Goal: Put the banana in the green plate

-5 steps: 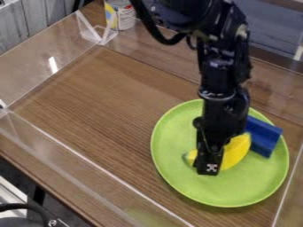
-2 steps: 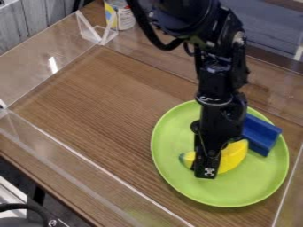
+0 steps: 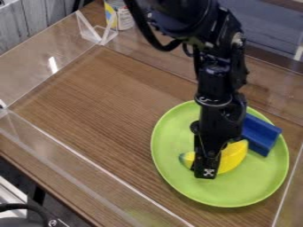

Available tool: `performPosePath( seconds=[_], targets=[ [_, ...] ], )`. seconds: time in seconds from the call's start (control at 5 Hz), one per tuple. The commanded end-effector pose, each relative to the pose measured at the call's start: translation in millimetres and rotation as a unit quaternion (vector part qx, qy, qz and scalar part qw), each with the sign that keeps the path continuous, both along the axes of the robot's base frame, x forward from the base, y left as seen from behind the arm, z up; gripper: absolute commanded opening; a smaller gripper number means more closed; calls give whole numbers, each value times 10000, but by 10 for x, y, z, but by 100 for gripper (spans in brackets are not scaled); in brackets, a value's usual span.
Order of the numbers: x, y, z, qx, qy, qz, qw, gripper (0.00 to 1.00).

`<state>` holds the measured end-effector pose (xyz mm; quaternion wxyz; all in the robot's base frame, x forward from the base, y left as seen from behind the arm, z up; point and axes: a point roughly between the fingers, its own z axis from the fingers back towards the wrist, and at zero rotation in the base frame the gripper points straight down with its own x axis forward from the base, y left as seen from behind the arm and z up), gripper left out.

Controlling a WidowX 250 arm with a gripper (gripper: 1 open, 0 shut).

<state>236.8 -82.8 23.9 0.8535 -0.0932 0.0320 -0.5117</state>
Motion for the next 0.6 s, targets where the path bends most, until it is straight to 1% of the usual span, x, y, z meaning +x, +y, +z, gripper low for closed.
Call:
performPosePath(
  seconds=[0.0,0.4],
  targets=[
    [5,29,5,-3,-51,43,10000,0],
    [-10,49,-12,8,-54,56,10000,0]
  ],
)
